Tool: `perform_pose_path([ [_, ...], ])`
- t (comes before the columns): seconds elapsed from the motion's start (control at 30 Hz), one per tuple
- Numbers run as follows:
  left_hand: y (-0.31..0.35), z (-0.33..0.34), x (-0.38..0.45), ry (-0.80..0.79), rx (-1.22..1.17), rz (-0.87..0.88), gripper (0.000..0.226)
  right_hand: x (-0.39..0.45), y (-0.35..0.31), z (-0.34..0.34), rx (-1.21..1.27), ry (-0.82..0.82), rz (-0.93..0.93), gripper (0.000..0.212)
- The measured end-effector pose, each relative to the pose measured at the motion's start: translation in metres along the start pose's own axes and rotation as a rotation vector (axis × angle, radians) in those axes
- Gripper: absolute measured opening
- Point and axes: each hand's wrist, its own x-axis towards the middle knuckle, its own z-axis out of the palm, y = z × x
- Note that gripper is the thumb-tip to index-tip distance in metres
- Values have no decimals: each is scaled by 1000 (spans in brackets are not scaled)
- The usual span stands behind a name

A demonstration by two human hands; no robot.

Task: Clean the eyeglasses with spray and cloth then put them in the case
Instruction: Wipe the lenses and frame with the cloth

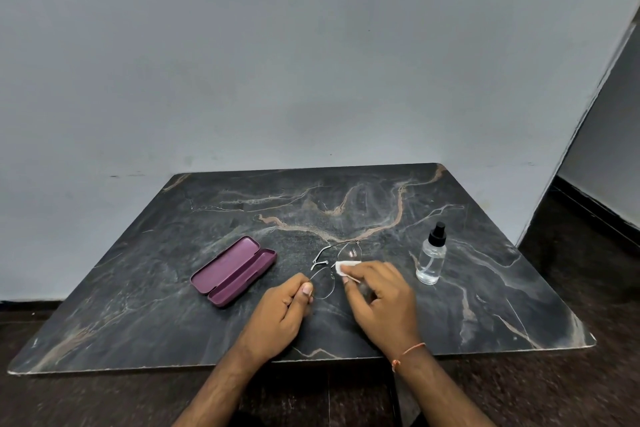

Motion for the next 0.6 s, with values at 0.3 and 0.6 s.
perform_pose_path([
  [0.3,6,-1,0,33,-120,-78,37,8,14,-7,296,84,661,19],
  [0.6,5,-1,1,-17,-152,-85,37,11,6,-15,1034,69,907,19],
])
